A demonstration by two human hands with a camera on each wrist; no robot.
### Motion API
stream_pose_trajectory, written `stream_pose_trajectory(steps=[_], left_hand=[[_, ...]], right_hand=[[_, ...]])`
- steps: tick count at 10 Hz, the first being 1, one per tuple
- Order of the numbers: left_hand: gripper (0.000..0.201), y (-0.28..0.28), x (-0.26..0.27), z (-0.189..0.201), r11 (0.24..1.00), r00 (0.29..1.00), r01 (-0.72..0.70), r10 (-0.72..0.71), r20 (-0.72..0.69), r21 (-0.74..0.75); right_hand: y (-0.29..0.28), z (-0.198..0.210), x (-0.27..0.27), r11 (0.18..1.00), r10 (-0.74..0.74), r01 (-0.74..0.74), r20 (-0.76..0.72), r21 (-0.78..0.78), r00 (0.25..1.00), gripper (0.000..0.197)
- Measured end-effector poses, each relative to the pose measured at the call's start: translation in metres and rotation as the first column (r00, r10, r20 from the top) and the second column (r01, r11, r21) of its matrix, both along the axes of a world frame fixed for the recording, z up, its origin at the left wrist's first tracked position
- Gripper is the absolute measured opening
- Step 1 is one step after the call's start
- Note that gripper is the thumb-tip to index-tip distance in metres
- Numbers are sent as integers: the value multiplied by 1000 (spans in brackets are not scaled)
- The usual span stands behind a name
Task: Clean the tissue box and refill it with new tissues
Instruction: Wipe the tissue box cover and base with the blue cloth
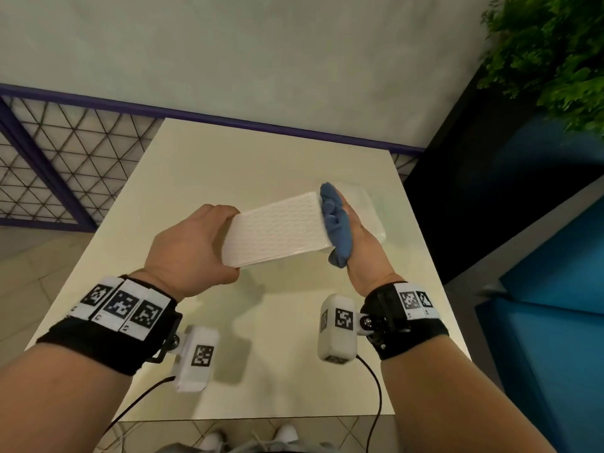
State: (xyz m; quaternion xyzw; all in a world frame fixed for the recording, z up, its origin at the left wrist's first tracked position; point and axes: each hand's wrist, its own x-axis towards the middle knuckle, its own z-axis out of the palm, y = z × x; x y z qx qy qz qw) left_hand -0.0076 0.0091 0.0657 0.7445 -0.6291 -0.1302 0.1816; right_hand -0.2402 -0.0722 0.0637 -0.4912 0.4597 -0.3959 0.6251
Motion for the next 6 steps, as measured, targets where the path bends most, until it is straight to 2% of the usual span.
stream_pose_trajectory(steps=[1, 2, 3, 4, 5, 6], left_hand=[[80, 0, 4, -3, 999, 1000, -15, 14, -24, -35], [77, 3, 6, -6, 995, 999, -10, 5, -47, -99], [78, 8, 6, -14, 996, 997, -2, -5, -78, -91], [80, 6, 7, -25, 994, 1000, 11, -14, -28, -105], [80, 2, 5, -37, 995, 992, 9, 4, 129, -101], [77, -1, -1, -56, 979, 972, 45, 3, 235, -200]], right_hand=[[1, 6, 3, 997, 75, -74, 81, -22, 994, 20], [-4, -1, 0, 1000, -27, 28, 88, -11, 996, 22], [-12, -7, -9, 999, -16, 18, -50, 43, 999, 31], [-23, -24, -31, 999, -28, 19, -399, -27, 917, 32], [-18, -41, -62, 995, 20, -78, -615, -69, 788, 33], [-8, -68, -90, 973, 188, -228, -729, 45, 658, 37]])
